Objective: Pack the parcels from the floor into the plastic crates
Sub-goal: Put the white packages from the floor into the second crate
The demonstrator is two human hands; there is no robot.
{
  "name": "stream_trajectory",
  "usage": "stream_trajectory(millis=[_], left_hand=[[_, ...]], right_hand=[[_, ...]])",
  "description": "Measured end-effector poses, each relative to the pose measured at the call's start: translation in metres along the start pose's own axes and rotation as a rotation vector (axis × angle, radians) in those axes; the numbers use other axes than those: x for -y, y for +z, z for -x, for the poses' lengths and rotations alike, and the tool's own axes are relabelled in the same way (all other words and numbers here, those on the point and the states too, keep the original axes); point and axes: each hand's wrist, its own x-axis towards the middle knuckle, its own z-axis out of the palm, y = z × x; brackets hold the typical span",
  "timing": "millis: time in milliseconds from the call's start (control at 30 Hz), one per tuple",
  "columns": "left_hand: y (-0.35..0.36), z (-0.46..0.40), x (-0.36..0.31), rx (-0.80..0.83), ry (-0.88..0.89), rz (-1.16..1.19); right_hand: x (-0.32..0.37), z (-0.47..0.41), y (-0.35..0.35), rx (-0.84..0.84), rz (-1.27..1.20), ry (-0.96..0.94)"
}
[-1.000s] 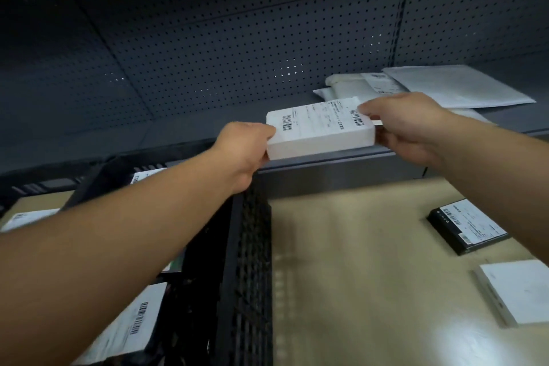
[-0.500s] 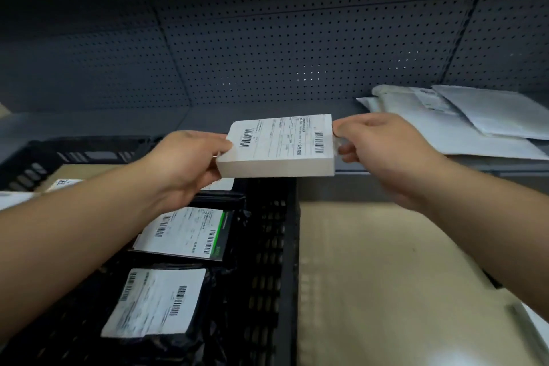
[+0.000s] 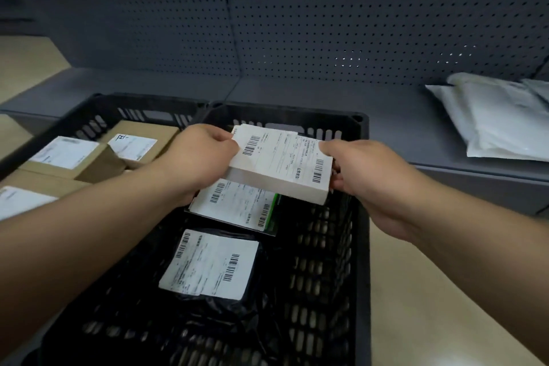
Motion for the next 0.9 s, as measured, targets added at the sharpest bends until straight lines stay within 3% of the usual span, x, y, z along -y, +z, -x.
stream_trajectory(millis=[400,900], left_hand=[[-0.014,-0.019,0.054,0.006,-0.029,-0.275],[-0.011,-0.021,0.082,0.201,0.022,-0.777]], right_hand=[[-0.023,-0.019,0.063,0.113,0.097,0.133],[-0.029,-0.044,0.097,0.184,0.067,0.226]])
